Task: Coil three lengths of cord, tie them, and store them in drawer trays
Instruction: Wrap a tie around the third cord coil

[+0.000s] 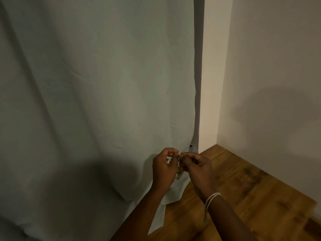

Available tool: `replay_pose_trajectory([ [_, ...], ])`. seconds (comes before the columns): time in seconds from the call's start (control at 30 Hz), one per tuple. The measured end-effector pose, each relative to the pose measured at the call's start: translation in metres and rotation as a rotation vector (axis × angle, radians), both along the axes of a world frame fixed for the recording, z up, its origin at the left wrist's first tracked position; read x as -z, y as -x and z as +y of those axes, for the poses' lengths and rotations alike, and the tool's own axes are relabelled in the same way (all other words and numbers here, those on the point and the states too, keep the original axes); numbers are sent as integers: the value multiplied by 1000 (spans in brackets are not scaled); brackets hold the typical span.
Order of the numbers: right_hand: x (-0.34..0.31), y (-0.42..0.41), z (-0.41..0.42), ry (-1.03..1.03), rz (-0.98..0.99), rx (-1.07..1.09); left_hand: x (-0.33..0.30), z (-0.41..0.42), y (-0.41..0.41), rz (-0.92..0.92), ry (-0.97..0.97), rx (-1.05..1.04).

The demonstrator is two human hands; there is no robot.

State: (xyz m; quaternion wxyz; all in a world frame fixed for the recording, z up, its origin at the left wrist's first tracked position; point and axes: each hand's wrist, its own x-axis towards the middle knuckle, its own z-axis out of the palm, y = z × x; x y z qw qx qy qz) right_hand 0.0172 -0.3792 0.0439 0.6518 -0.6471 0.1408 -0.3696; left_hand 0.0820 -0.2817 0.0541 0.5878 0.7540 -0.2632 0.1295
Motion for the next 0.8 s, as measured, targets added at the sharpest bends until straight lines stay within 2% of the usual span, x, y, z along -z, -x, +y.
replay_pose_trajectory([
  [0.2,1,-2,-1,54,-22,44,-3,-2,-4,-137,-92,26],
  [0.33,2,-6,3,93,-25,99,-3,-2,-5,-147,-69,22],
  [0.53,4,-7,1,171,-16,52,-1,3,-6,-198,-71,62],
  [0.8,6,-9,4,108,-6,-19,6,6,-12,-230,-75,40],
])
